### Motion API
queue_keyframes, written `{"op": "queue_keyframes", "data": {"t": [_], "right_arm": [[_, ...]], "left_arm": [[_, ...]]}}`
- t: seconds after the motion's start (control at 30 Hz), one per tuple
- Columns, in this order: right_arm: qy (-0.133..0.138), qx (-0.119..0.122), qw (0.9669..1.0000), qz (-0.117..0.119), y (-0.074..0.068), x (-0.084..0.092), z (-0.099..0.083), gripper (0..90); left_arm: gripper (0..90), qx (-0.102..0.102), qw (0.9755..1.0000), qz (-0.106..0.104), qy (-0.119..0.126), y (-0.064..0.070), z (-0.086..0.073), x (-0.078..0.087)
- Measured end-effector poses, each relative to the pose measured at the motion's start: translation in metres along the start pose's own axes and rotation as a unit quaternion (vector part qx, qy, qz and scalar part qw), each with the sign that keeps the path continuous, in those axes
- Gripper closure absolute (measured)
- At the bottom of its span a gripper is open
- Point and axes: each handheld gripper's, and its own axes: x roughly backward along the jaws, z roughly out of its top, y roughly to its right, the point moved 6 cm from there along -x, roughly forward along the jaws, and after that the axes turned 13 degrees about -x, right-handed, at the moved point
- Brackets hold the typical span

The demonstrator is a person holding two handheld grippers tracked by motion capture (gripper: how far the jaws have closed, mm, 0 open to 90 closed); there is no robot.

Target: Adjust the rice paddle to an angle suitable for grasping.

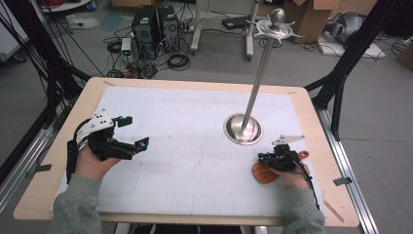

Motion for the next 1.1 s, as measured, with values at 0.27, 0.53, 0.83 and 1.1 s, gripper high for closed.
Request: {"op": "queue_keyframes", "data": {"t": [0.27,0.53,0.83,1.1], "right_arm": [[-0.005,0.009,0.9999,0.009,0.0,0.01,-0.012,89.3],[-0.008,0.012,0.9998,0.016,0.001,0.019,-0.02,89.3],[-0.016,0.012,0.9992,0.036,0.003,0.029,-0.031,89.3],[0.01,0.025,0.9991,0.032,0.004,0.039,-0.028,89.3]], "left_arm": [[2.0,0.001,1.0,-0.003,0.008,-0.004,0.004,-0.009],[2.0,0.0,0.9999,-0.005,0.015,-0.005,0.008,-0.014],[2.0,-0.006,0.9998,-0.008,0.014,-0.005,0.011,-0.022],[2.0,-0.006,0.9998,-0.011,0.013,-0.004,0.011,-0.026]]}}
